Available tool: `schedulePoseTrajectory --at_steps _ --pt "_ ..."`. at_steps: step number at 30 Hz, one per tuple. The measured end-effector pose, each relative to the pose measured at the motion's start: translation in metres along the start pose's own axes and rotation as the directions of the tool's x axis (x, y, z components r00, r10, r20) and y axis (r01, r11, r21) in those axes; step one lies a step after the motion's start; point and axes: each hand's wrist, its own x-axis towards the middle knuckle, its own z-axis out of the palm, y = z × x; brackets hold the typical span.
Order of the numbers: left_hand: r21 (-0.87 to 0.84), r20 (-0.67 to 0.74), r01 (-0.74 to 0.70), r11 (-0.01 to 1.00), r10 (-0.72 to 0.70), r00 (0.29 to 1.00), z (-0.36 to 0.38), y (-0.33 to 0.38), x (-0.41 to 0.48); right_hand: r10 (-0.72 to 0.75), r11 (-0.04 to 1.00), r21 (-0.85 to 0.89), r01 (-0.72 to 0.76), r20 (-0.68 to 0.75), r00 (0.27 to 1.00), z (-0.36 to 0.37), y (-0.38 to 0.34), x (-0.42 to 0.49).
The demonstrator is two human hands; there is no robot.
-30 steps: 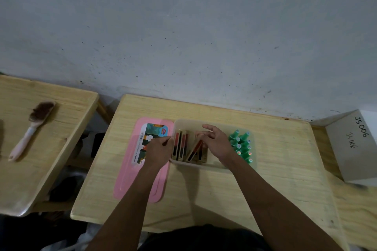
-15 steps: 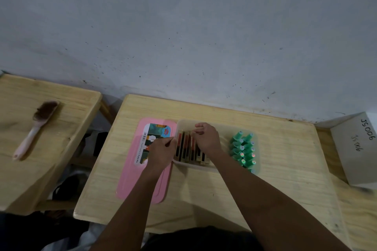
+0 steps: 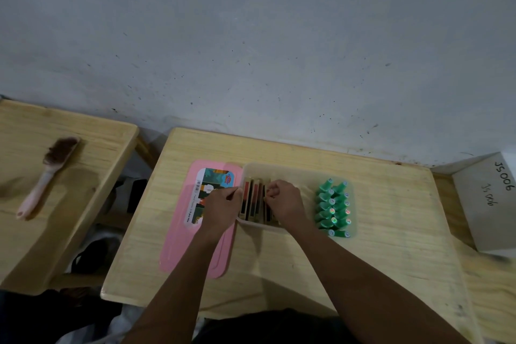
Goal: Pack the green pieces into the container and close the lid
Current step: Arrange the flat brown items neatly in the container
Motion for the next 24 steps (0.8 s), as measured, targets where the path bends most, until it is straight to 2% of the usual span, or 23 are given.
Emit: schedulePoseTrajectory --at_steps 4,7,9,14,17,24 --pt "0.003 -0.015 -0.010 1.000 0.010 1.000 0.000 0.001 -0.001 -0.075 0.997 0.017 0.074 0.014 0.997 -0.004 -0.011 -0.003" --pt "-0.010 -0.006 -0.011 1.000 0.011 1.000 0.000 0.003 -0.002 -0.057 0.992 0.105 0.070 -0.116 0.992 -0.020 -0.009 -0.007" --pt "-0.020 -0.014 -0.011 1.000 0.011 1.000 0.000 0.003 -0.003 -0.012 0.998 0.052 0.021 -0.172 0.985 -0.034 -0.001 -0.008" --pt "-0.013 -0.021 -0.010 1.000 0.010 1.000 -0.001 0.005 -0.003 0.214 0.956 -0.222 -0.192 0.080 0.974 -0.046 0.017 -0.012" --pt "-0.022 -0.014 0.001 1.000 -0.001 1.000 -0.002 0.007 -0.005 0.190 0.965 -0.213 -0.151 0.178 0.966 -0.033 0.020 -0.017" --pt "0.012 -0.004 -0.012 1.000 0.012 1.000 -0.003 0.011 -0.007 0.195 0.969 -0.192 -0.155 0.214 0.957 -0.031 0.020 -0.013"
